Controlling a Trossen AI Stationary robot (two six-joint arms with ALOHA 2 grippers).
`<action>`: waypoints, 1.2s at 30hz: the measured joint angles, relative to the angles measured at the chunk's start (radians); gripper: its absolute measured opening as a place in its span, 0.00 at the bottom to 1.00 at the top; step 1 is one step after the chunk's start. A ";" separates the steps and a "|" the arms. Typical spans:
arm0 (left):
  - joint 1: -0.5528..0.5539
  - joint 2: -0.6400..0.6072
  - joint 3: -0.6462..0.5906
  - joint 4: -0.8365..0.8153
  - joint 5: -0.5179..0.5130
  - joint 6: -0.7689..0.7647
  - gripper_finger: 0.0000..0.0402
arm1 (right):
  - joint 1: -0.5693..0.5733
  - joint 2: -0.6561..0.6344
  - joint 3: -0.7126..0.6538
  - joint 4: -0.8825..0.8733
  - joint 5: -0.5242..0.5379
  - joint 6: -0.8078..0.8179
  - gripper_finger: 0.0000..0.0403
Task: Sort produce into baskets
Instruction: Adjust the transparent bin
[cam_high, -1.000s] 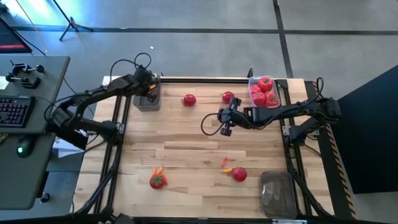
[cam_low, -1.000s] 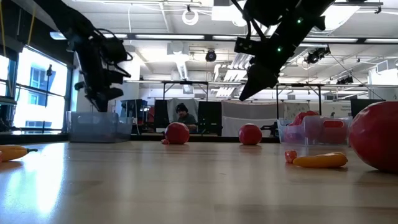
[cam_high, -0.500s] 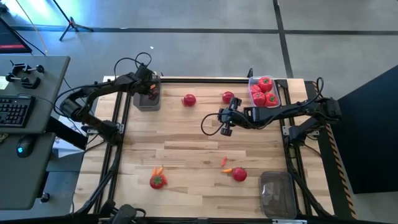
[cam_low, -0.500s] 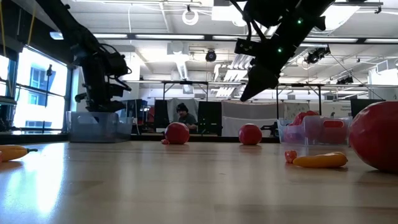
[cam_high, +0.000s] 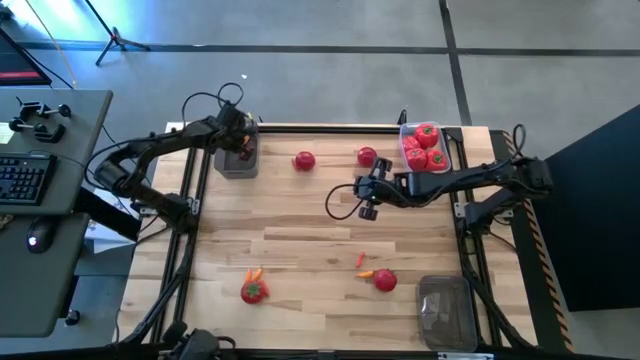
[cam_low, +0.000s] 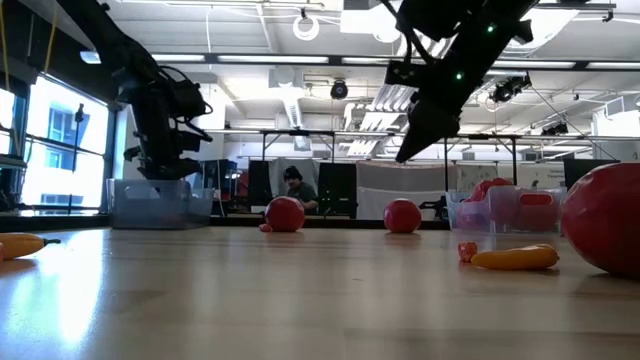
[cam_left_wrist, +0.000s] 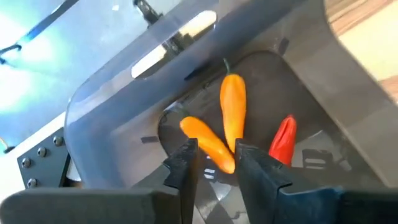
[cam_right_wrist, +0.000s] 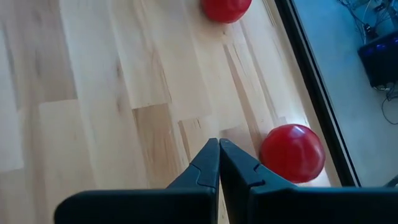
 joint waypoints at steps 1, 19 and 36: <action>-0.004 -0.005 0.000 0.008 -0.002 0.001 0.24 | 0.001 -0.012 0.000 -0.012 -0.004 0.008 0.00; -0.289 -0.203 -0.002 0.195 0.009 0.048 0.00 | -0.062 -0.158 0.000 -0.783 -0.120 0.410 0.00; -0.526 -0.329 -0.241 0.532 0.207 0.066 0.00 | -0.308 -0.144 0.000 -0.769 -0.196 0.186 0.00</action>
